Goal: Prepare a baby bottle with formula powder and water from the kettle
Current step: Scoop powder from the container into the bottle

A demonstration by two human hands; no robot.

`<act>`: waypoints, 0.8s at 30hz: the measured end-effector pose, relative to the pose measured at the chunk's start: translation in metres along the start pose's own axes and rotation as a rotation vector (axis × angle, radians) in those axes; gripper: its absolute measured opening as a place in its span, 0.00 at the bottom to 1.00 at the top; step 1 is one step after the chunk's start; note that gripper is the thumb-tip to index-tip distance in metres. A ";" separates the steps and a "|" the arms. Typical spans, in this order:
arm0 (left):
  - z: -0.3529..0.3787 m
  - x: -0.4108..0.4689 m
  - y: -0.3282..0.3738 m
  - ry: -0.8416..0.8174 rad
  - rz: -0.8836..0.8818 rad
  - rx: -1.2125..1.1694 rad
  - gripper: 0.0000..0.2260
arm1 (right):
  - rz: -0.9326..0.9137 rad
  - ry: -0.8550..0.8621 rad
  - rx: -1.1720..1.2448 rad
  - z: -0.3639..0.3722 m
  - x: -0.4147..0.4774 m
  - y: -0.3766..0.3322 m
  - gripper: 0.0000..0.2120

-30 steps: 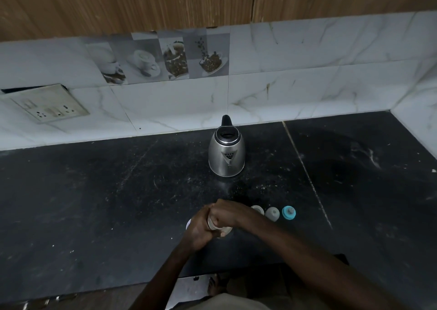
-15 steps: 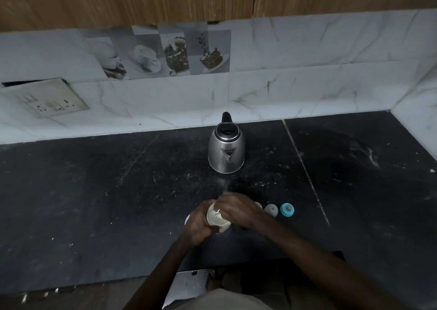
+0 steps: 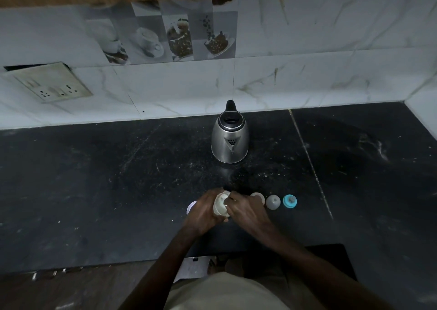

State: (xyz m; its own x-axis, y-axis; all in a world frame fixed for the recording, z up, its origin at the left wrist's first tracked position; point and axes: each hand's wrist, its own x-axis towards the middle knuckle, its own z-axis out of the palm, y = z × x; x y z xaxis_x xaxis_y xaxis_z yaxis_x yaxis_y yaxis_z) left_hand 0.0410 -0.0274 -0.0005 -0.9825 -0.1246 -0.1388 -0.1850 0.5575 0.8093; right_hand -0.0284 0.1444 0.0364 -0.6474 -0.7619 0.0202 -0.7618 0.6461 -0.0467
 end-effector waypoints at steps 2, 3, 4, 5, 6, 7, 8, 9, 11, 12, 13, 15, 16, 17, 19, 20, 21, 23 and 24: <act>0.001 -0.003 -0.005 0.009 0.046 0.057 0.38 | 0.027 -0.007 -0.020 0.003 -0.006 -0.005 0.13; 0.002 -0.005 -0.006 0.009 0.070 0.072 0.37 | 0.042 -0.011 -0.021 0.005 -0.008 -0.007 0.14; 0.002 -0.007 -0.006 0.000 0.085 0.072 0.36 | 0.061 -0.011 -0.019 0.007 -0.010 -0.010 0.15; 0.003 -0.008 -0.005 -0.007 0.100 0.068 0.35 | 0.080 -0.010 -0.012 0.010 -0.010 -0.011 0.15; 0.005 -0.010 -0.006 0.004 0.115 0.078 0.35 | 0.101 -0.018 -0.007 0.013 -0.011 -0.013 0.16; 0.006 -0.011 -0.006 0.007 0.122 0.077 0.35 | 0.126 -0.034 0.003 0.016 -0.010 -0.015 0.16; 0.005 -0.012 -0.003 0.010 0.128 0.076 0.35 | 0.155 -0.054 0.004 0.017 -0.011 -0.019 0.16; 0.006 -0.012 -0.003 0.022 0.133 0.072 0.34 | 0.186 -0.079 -0.009 0.016 -0.011 -0.023 0.16; 0.004 -0.012 0.000 0.028 0.147 0.073 0.33 | 0.240 -0.156 -0.017 0.016 -0.011 -0.029 0.11; 0.004 -0.012 0.001 0.028 0.161 0.074 0.33 | 0.274 -0.184 -0.026 0.018 -0.011 -0.031 0.07; 0.004 -0.011 -0.001 0.037 0.175 0.083 0.33 | 0.325 -0.207 -0.011 0.018 -0.010 -0.034 0.05; 0.006 -0.009 -0.006 0.044 0.194 0.099 0.33 | 0.443 -0.197 0.100 0.016 -0.008 -0.039 0.03; 0.008 -0.008 -0.010 0.037 0.197 0.104 0.33 | 0.503 -0.183 0.145 0.017 -0.009 -0.041 0.03; 0.009 -0.008 -0.012 0.022 0.196 0.113 0.33 | 0.584 -0.150 0.248 0.016 -0.011 -0.043 0.04; 0.011 -0.006 -0.012 -0.010 0.184 0.132 0.35 | 0.751 -0.063 0.540 0.015 -0.015 -0.042 0.08; 0.010 -0.005 -0.011 -0.029 0.172 0.129 0.36 | 0.853 -0.041 0.701 0.015 -0.018 -0.039 0.09; 0.009 -0.004 -0.011 -0.041 0.161 0.125 0.38 | 0.939 -0.005 0.854 0.014 -0.022 -0.036 0.09; 0.008 -0.002 -0.012 -0.050 0.152 0.117 0.40 | 1.079 0.069 1.078 0.013 -0.028 -0.032 0.06; 0.007 -0.002 -0.012 -0.052 0.148 0.112 0.40 | 1.133 0.097 1.151 0.014 -0.030 -0.031 0.04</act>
State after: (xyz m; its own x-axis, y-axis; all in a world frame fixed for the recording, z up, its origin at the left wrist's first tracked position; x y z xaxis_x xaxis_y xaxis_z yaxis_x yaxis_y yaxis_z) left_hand 0.0452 -0.0277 -0.0141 -0.9985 0.0066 -0.0547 -0.0370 0.6551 0.7546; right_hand 0.0148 0.1469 0.0228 -0.8690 0.0916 -0.4863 0.4740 0.4365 -0.7647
